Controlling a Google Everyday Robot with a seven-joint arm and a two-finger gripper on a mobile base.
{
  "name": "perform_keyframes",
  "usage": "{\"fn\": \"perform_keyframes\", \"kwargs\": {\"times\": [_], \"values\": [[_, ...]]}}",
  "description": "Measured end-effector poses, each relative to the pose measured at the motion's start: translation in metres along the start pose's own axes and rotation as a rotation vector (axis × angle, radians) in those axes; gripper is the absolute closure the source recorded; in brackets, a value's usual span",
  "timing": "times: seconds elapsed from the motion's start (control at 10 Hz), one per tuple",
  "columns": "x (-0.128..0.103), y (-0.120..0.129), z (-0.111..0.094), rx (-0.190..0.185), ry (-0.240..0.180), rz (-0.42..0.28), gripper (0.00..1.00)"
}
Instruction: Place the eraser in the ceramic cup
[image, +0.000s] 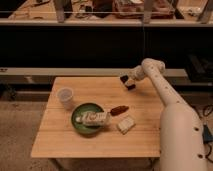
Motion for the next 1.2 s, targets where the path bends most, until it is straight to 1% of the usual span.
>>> {"fn": "perform_keyframes", "kwargs": {"times": [0.2,0.5,0.7,1.0,1.1,1.2], "values": [[0.009,-0.001,0.009,-0.010,0.007,0.036,0.35],[0.026,0.004,0.022,-0.039,0.020,0.074,0.35],[0.031,0.008,0.029,-0.063,0.027,0.093,0.35],[0.037,0.020,0.037,-0.122,0.038,0.124,0.35],[0.037,0.022,0.037,-0.132,0.034,0.133,0.35],[0.034,0.027,0.038,-0.157,0.022,0.135,0.38]]}}
